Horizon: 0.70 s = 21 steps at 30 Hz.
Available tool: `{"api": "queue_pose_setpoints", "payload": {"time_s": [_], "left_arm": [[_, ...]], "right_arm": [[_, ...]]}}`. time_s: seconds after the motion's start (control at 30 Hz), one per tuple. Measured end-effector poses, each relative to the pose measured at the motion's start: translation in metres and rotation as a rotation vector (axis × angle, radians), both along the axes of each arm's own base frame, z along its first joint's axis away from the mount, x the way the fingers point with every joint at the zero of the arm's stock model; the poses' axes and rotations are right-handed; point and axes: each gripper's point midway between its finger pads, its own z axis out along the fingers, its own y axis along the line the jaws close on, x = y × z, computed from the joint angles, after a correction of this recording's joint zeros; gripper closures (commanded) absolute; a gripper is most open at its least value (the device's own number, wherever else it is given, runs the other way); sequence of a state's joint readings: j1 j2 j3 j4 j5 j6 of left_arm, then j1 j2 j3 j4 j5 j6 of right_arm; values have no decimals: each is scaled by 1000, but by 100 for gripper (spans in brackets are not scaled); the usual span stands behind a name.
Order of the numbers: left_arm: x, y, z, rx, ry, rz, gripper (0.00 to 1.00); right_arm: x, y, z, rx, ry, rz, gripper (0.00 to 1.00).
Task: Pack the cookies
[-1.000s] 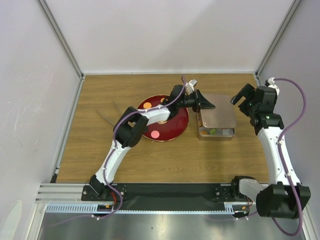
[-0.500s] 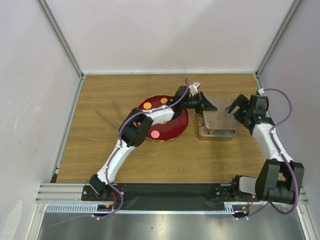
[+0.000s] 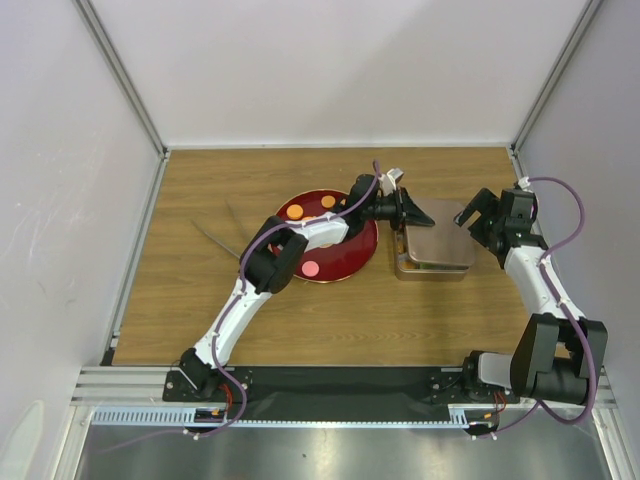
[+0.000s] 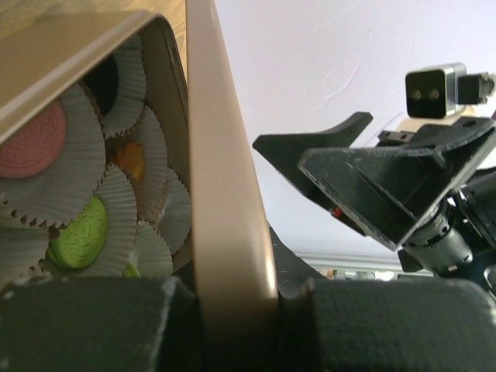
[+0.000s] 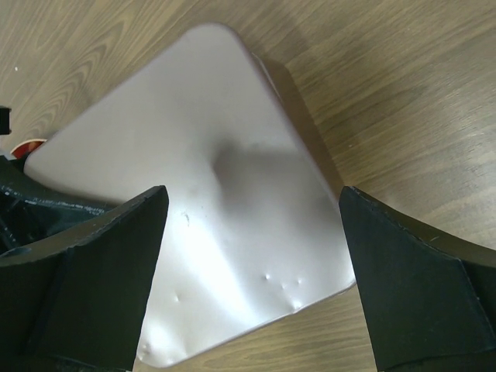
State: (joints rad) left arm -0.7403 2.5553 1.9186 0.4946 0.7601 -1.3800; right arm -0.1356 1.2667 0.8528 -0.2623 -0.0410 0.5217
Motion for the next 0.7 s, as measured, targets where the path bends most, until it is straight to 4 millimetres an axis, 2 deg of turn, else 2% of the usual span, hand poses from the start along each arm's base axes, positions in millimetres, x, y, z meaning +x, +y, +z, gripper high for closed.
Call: {"api": "queue_pose_setpoints", "payload": {"time_s": [0.43,0.7], "left_arm": [[-8,5,-13,15,31,-26,97],[-6,6,-12,11,39,-20,88]], "right_arm": [[1,-3,-17,0,43,-9,2],[4,-4,-24,1,55,-8,2]]}}
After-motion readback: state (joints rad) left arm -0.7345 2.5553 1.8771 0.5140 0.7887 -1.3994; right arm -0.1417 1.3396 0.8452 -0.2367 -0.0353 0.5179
